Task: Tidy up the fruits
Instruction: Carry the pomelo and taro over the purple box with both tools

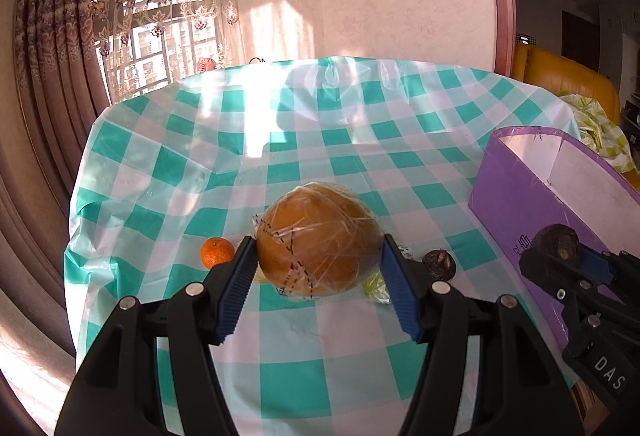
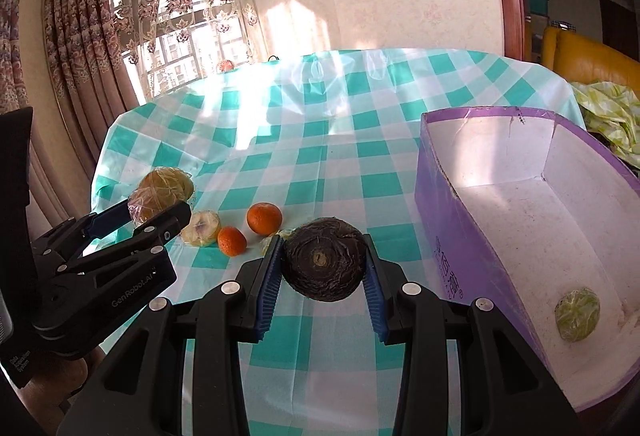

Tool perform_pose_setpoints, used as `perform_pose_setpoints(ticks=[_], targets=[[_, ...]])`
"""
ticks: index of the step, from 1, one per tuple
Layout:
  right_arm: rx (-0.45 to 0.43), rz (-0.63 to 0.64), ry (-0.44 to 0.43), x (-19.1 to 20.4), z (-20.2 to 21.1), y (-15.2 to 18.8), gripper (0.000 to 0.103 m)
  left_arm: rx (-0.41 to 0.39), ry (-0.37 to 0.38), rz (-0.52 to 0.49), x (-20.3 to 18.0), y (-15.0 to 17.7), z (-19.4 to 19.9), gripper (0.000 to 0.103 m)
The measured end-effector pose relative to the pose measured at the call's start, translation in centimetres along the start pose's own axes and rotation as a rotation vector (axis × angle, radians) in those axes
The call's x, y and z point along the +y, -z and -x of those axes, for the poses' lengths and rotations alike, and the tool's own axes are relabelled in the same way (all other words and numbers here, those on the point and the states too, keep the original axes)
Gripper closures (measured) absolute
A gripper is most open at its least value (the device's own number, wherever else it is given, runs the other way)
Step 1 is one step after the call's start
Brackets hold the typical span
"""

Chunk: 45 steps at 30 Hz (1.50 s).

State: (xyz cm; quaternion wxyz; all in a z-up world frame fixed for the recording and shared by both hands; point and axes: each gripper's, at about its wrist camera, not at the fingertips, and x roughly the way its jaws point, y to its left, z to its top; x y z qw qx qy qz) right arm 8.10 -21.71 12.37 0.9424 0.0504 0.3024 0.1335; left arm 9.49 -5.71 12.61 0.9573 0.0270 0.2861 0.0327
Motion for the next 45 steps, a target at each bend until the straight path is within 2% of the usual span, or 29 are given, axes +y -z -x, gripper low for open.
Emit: perform_pose_setpoints(ticks=[14,24,30,36,40,45], targets=[[-0.056,-0.111,0.053,-5.9,3.0,-0.8,0.066,-0.072,0.103,-0.117,-7.5,-3.2,2.0,0.041],[-0.021,-0.171,0.129,-11.3,3.2,-0.4,0.066,-0.117,0.218,-0.246,-14.5,-4.3,2.5,0.041],[0.014,-0.150,0.197,-14.0,3.0,-0.4,0.066,-0.120,0.290,-0.330,-18.2,-4.5,1.6,0.041],[0.031,-0.121,0.295,-16.5,2.8,-0.6,0.066,-0.061,0.349,-0.402,-21.5,-4.3,-0.9,0.041],[0.081,-0.051,0.351,-17.9,1.7,-0.9,0.066,-0.029,0.366,-0.454,-23.5,-3.9,-2.6,0.041],[0.148,-0.001,0.487,-20.6,0.6,-1.3,0.066,0.007,0.391,-0.540,-26.0,-2.8,-4.1,0.041]])
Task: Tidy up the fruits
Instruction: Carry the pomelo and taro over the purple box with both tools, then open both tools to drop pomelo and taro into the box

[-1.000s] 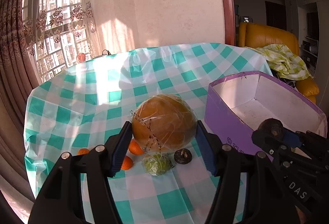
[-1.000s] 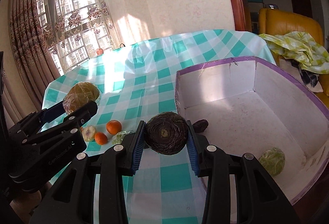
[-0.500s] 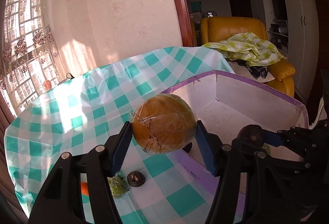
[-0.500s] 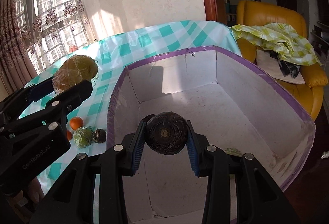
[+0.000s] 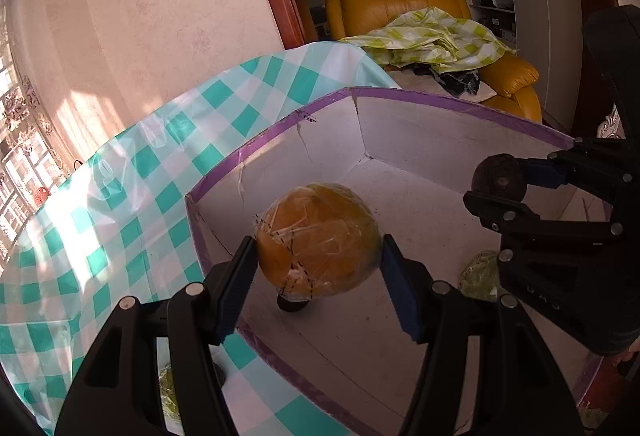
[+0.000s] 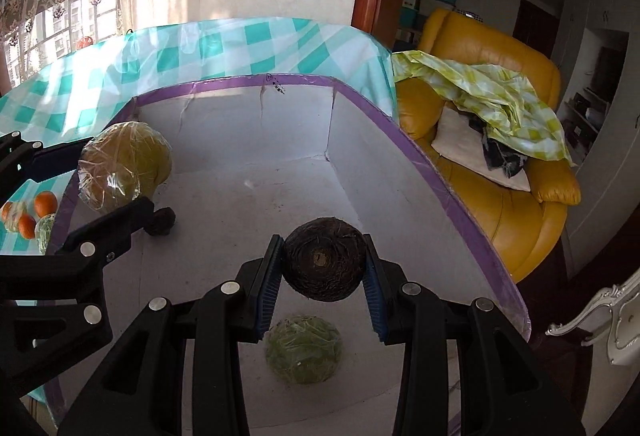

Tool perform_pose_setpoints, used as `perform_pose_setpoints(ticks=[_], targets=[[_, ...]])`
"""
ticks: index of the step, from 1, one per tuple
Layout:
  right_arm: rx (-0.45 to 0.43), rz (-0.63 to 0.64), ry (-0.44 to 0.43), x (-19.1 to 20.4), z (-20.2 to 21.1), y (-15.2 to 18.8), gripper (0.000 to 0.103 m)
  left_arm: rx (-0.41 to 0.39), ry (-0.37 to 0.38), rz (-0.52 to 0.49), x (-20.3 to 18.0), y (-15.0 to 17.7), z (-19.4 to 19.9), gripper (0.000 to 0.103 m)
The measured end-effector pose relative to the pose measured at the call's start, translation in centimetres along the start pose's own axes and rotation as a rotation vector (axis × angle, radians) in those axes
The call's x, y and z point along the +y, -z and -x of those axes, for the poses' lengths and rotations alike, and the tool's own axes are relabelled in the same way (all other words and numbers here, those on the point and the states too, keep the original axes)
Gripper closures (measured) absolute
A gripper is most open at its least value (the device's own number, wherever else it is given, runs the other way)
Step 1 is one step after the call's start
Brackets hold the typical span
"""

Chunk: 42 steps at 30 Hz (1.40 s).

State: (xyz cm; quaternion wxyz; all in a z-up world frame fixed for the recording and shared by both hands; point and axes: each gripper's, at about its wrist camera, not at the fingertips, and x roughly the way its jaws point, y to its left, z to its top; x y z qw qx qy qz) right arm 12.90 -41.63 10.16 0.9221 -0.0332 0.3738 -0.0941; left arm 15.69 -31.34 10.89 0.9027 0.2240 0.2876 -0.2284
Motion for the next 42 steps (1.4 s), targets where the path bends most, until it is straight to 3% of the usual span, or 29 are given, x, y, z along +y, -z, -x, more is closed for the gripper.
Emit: perform_pose_setpoints(ticks=[9,14,21,24,33,39,42], targets=[[0.186,0.161,0.151,-0.3,-3.3,-0.5,0.066,0.091,0.074,-0.084,-2.3,0.2,-2.8,0.041],[0.254,0.216,0.213,0.3,-4.2,-0.2,0.066,0.197,0.133,-0.120,-2.2,0.3,-3.9,0.041],[0.293,0.288,0.255,0.8,-4.7,0.3,0.066,0.310,0.210,-0.129,-2.3,0.6,-4.8,0.041],[0.304,0.308,0.264,1.0,-4.8,0.3,0.066,0.347,0.195,-0.200,-3.0,1.3,-5.2,0.041],[0.293,0.332,0.286,1.4,-4.3,0.4,0.066,0.313,0.195,-0.176,-2.6,1.3,-4.8,0.041],[0.268,0.329,0.302,1.7,-4.0,0.2,0.052,0.296,0.199,-0.163,-2.6,1.3,-4.4,0.040],[0.253,0.330,0.311,1.6,-3.7,0.0,0.044,0.285,0.214,-0.159,-2.6,1.3,-4.1,0.033]])
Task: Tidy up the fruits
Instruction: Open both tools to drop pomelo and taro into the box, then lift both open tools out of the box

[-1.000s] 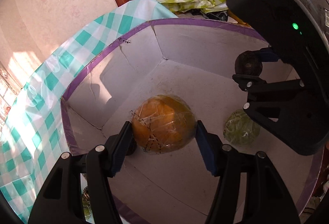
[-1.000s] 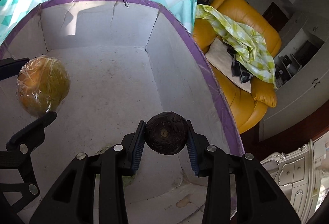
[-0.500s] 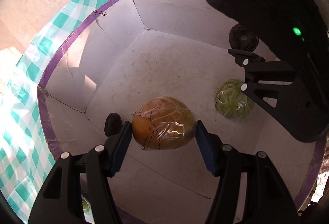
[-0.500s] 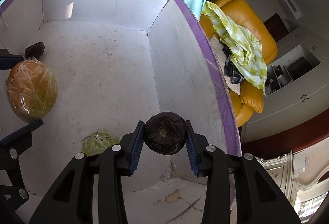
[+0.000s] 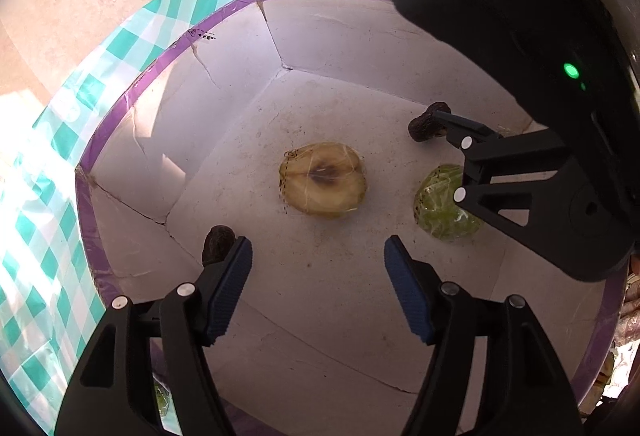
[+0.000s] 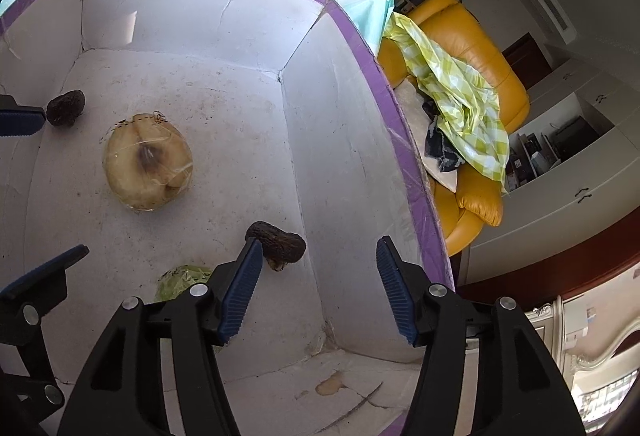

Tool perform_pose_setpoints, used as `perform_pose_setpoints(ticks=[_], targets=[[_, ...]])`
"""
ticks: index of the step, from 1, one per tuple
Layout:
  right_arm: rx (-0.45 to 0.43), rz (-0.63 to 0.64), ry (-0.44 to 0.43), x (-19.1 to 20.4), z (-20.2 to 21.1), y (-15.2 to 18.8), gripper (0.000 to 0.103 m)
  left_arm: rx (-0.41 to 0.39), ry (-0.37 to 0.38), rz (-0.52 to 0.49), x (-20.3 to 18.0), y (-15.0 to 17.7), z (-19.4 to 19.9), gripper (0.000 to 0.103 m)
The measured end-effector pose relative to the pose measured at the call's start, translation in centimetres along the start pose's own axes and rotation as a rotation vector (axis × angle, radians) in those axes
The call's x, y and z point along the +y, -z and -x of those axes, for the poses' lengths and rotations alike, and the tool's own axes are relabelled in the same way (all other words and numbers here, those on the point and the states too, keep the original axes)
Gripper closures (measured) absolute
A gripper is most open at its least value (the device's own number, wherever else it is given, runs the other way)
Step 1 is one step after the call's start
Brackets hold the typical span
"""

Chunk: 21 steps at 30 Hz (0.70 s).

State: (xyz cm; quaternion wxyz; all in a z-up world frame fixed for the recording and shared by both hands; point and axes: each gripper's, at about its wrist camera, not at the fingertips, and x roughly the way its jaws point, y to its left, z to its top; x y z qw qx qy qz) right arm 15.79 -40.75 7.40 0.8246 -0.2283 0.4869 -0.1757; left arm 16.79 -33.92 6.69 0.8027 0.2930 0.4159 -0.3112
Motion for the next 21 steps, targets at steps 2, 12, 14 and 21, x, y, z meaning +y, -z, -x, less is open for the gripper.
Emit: perform_pose_setpoints(ticks=[2,12,14,21], targets=[[-0.009,-0.007,0.004,-0.1,0.2,-0.1,0.036,-0.016,-0.001,-0.008,-0.2,0.1,0.2,0.024],[-0.072,-0.087,-0.023,-1.2,1.0,-0.2,0.018,-0.157,-0.052,-0.004,-0.7,0.7,1.8,0.002],[-0.078,-0.135,-0.060,-1.9,1.1,0.0,0.018,-0.204,-0.083,-0.006,-0.6,0.8,2.5,0.002],[-0.119,-0.283,-0.156,-3.6,1.3,0.5,0.014,-0.343,-0.082,0.111,1.3,2.0,5.4,0.002]])
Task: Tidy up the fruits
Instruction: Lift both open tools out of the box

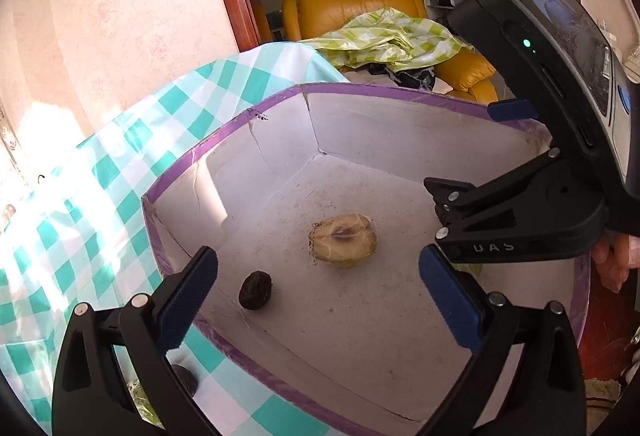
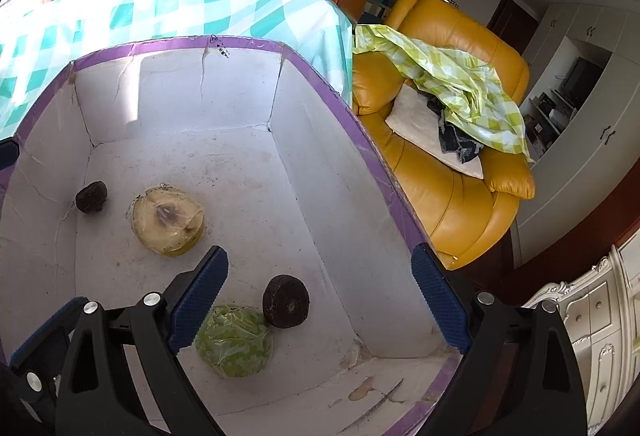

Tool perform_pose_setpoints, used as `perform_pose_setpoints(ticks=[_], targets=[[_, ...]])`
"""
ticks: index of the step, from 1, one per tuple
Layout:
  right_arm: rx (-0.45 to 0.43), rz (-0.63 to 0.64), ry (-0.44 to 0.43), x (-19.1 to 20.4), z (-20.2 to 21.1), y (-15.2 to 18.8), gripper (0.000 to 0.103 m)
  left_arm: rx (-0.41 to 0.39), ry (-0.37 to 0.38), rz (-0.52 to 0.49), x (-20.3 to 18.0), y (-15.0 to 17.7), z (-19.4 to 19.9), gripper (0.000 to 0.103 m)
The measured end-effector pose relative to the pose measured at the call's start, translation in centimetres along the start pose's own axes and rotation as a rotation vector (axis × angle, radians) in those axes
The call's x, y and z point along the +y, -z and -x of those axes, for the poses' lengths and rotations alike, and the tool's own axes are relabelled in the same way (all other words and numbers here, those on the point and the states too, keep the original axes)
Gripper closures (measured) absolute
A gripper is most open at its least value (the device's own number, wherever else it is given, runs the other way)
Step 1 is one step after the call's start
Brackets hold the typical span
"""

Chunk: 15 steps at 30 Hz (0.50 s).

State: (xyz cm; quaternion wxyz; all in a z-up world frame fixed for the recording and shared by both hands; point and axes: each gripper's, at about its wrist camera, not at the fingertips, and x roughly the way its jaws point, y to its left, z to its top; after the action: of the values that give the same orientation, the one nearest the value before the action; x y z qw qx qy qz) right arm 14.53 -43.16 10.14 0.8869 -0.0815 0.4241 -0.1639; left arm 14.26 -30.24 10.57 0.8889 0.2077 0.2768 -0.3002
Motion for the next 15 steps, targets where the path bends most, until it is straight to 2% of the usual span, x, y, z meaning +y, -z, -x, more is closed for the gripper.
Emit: perform_pose_setpoints(ticks=[3,8,12,15], targets=[[-0.014,-0.055,-0.033,-0.5,0.3,0.1,0.013,-0.043,-0.032,0.076,1.4,-0.1,1.0,0.002],[-0.032,-0.174,-0.114,-2.1,0.9,0.1,0.011,-0.098,-0.149,0.138,3.0,0.0,2.0,0.002],[-0.024,-0.231,-0.057,-2.4,1.6,-0.1,0.011,-0.130,-0.243,0.188,4.3,0.5,3.7,0.002],[-0.054,-0.279,-0.057,-2.5,3.2,-0.5,0.011,-0.166,-0.250,0.201,5.2,0.8,5.0,0.002]])
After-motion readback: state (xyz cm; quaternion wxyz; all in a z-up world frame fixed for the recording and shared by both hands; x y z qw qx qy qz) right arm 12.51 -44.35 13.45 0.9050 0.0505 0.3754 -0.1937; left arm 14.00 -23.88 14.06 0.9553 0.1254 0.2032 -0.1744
